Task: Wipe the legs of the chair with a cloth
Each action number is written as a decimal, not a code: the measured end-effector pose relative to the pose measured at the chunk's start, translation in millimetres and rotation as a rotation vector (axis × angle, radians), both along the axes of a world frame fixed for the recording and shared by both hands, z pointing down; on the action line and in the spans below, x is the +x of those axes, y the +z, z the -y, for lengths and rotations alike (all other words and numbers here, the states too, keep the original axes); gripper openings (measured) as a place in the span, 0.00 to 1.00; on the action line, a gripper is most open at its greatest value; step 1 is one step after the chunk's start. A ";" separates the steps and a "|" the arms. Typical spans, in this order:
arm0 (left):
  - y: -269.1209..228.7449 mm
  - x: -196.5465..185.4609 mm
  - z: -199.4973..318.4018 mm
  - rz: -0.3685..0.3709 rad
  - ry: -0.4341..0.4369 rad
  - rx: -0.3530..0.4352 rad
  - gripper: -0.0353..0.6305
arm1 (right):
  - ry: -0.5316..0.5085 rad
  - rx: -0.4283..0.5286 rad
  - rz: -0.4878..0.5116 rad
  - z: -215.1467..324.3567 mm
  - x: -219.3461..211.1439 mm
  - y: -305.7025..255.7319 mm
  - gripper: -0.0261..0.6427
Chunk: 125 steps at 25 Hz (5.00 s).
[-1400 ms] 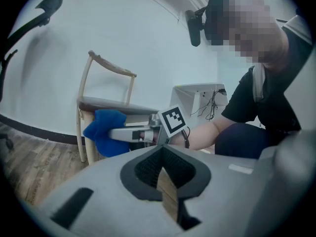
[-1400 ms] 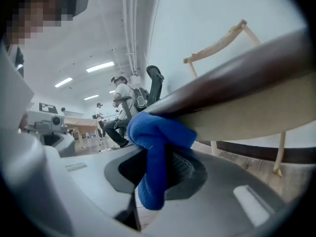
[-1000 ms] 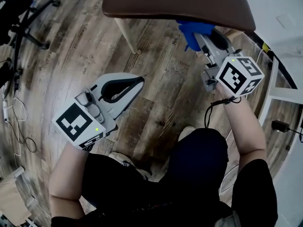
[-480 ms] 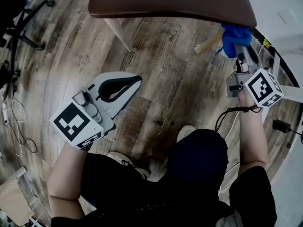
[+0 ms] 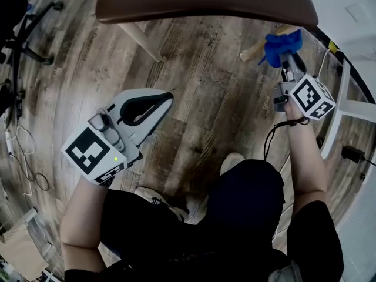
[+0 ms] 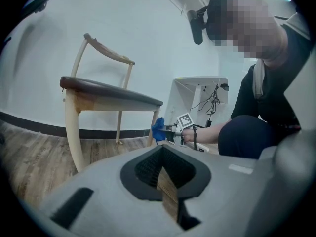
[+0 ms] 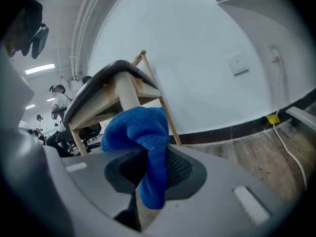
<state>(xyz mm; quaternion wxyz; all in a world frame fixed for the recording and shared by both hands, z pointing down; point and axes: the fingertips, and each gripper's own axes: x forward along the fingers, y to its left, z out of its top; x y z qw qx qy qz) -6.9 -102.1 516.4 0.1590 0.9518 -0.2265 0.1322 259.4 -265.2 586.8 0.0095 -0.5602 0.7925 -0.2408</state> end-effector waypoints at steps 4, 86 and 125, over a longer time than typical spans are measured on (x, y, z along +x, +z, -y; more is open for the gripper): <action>3.8 -2.6 0.8 0.011 -0.007 -0.007 0.06 | -0.043 -0.045 -0.071 -1.3 -10.0 63.6 0.17; -327.8 -175.9 -102.6 -0.123 -0.631 -0.162 0.06 | -0.253 0.053 -0.092 -159.8 -123.0 -457.5 0.17; -688.5 42.2 -385.8 -0.260 -0.411 -0.145 0.06 | -0.397 0.057 0.084 -533.4 -70.5 -782.6 0.17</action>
